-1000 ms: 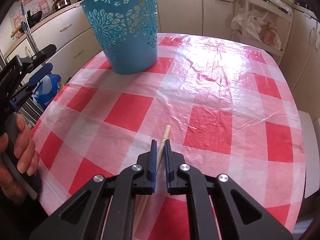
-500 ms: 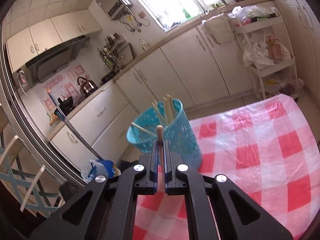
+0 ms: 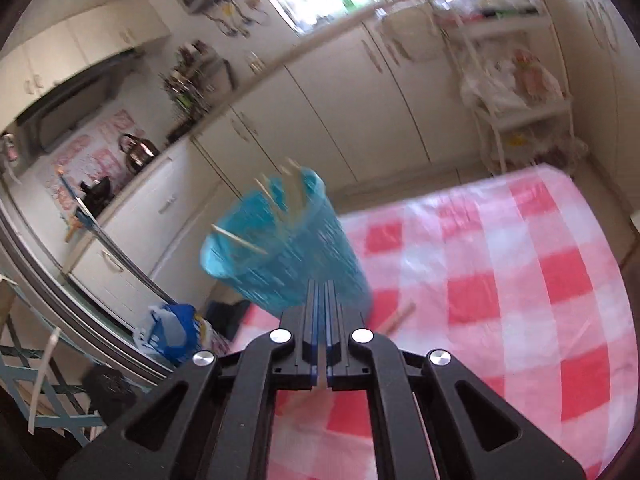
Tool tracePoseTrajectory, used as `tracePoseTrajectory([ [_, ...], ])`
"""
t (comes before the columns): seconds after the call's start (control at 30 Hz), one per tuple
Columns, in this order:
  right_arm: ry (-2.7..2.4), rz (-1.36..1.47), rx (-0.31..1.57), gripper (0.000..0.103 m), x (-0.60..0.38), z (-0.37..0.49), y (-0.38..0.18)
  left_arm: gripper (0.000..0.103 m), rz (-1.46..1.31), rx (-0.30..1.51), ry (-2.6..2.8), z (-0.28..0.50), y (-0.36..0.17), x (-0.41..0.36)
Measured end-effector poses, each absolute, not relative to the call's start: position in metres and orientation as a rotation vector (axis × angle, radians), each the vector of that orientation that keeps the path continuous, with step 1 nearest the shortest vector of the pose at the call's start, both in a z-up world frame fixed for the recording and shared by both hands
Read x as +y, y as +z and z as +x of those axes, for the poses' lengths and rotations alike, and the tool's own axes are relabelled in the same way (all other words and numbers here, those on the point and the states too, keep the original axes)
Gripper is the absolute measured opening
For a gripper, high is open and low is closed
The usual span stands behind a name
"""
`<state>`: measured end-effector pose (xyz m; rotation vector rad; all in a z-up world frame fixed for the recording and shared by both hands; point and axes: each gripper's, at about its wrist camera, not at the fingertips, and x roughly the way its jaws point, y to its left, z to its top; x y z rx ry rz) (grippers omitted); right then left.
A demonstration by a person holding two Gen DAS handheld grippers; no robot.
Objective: Organize utensils
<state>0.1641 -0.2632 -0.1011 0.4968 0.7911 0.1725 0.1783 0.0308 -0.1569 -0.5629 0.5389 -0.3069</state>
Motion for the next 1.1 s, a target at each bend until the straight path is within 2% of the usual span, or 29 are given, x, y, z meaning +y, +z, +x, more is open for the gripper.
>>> tracePoseTrajectory([
  [0.07,0.131,0.512,0.881,0.003,-0.264,0.172,-0.132,0.07,-0.557,0.543,-0.309,0.179,-0.157,0.03],
  [0.17,0.062,0.457,0.903,0.004,-0.253,0.19,-0.148,0.07,-0.555,0.544,-0.309,0.179,-0.156,0.029],
  [0.2,0.049,0.443,0.903,0.013,-0.249,0.198,-0.15,0.07,-0.555,0.546,-0.307,0.179,-0.156,0.029],
  [0.23,0.035,0.429,0.899,0.039,-0.247,0.204,-0.154,0.07,-0.554,0.547,-0.308,0.18,-0.155,0.028],
  [0.27,0.006,0.407,0.883,0.051,-0.241,0.21,-0.154,0.071,-0.55,0.55,-0.311,0.18,-0.155,0.027],
  [0.3,-0.01,0.385,0.87,0.057,-0.237,0.215,-0.153,0.071,-0.547,0.551,-0.318,0.181,-0.155,0.026],
  [0.6,-0.042,0.029,0.963,0.06,-0.186,0.235,-0.17,0.073,-0.565,0.546,-0.324,0.18,-0.156,0.027],
  [0.8,0.039,-0.009,0.999,0.06,-0.207,0.207,-0.169,0.075,-0.572,0.543,-0.322,0.179,-0.157,0.028],
  [0.87,0.017,0.018,1.006,0.057,-0.227,0.201,-0.168,0.075,-0.572,0.542,-0.323,0.179,-0.157,0.029],
  [0.93,0.028,0.091,1.011,0.045,-0.243,0.2,-0.166,0.076,-0.572,0.542,-0.323,0.179,-0.157,0.029],
  [1.1,0.03,0.107,1.025,0.04,-0.245,0.209,-0.166,0.076,-0.575,0.544,-0.32,0.18,-0.158,0.029],
])
